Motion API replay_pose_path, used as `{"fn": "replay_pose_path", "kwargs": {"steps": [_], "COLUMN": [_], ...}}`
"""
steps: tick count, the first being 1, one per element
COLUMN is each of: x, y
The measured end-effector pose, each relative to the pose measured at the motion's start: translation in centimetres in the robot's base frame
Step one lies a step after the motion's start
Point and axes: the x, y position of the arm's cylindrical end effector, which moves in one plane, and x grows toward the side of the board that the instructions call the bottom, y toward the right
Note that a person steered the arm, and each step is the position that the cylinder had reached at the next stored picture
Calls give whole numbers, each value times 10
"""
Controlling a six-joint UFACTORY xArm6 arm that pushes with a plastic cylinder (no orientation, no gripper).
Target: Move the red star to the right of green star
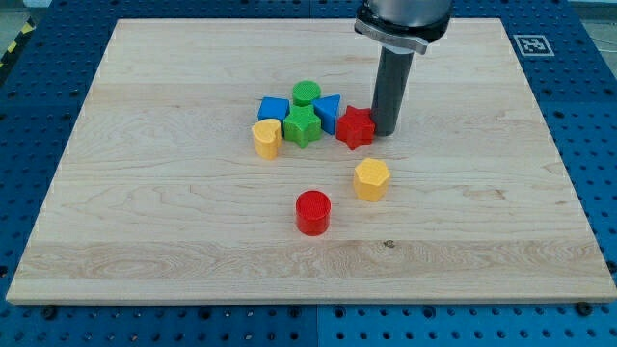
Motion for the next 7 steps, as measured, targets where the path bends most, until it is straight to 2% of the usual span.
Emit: {"fn": "replay_pose_path", "kwargs": {"steps": [5, 6, 7], "x": [0, 0, 7], "y": [-44, -34, 8]}}
